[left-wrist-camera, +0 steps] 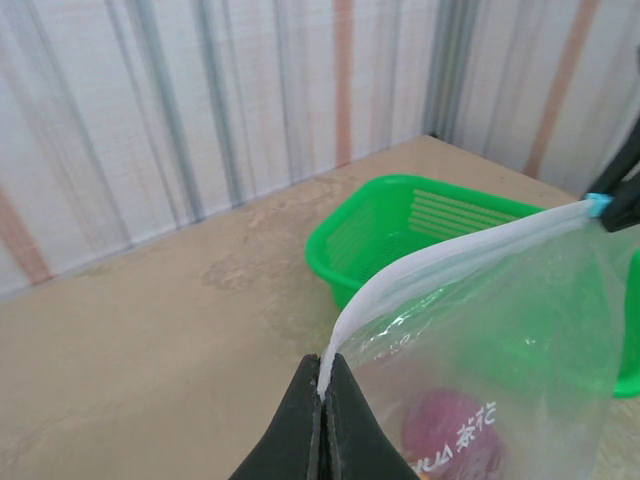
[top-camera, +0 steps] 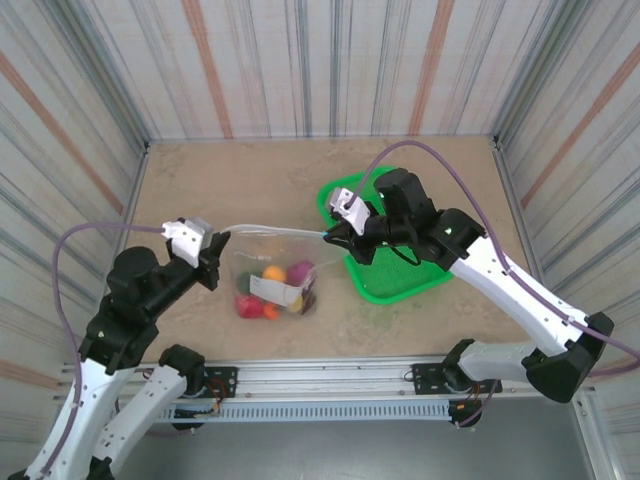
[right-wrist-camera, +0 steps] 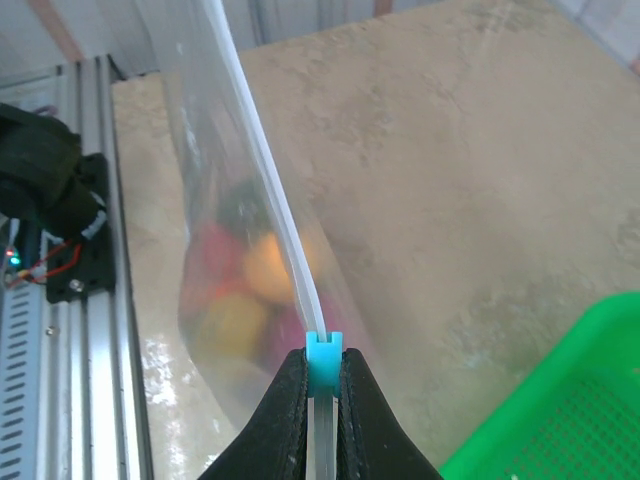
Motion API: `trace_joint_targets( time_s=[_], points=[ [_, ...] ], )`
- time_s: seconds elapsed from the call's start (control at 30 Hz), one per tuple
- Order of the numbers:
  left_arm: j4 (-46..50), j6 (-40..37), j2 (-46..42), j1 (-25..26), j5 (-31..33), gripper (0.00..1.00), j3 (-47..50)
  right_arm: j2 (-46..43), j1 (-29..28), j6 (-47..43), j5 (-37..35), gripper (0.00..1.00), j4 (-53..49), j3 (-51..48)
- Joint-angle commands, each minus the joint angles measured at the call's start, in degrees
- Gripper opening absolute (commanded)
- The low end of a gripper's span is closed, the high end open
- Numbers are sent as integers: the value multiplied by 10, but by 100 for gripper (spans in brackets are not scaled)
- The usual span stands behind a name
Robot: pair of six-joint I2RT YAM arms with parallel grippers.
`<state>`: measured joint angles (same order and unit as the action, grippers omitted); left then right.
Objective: Place the food in the zip-top bag and seal the zipper
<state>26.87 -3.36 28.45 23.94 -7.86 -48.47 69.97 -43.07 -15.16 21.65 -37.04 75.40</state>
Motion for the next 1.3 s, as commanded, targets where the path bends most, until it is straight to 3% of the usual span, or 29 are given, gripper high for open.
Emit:
trace_joint_targets(
  time_s=[0.0, 0.33, 0.47, 0.67, 0.8, 0.93, 1.07, 1.17, 1.27],
  points=[
    [-1, 39, -12, -16, 138, 0, 4, -29, 28, 11, -64, 0, -54, -11],
    [30, 81, 1, -20, 197, 0, 20, -26, 64, 23, -138, 0, -46, -24],
    [32, 91, 28, -26, 191, 0, 24, -26, 68, 30, -126, 32, -34, -19],
    [3, 167, 122, -57, 234, 0, 41, -26, 67, 70, -138, 43, -12, 2],
    [-50, 235, 208, -85, 260, 0, 56, -13, 82, 180, -327, 57, -44, 26],
    [-148, 248, 300, -93, 300, 2, 60, 31, 152, 230, -389, 52, -139, 62],
    [-242, 190, 425, -93, 296, 0, 25, 31, 192, 264, -383, 51, -117, 22],
    [-250, 216, 518, -104, 305, 3, -18, 52, 206, 308, -405, 52, -111, 3],
    [-206, 264, 612, -144, 231, 6, -100, 75, 223, 336, -410, 52, -105, -4]
  ],
)
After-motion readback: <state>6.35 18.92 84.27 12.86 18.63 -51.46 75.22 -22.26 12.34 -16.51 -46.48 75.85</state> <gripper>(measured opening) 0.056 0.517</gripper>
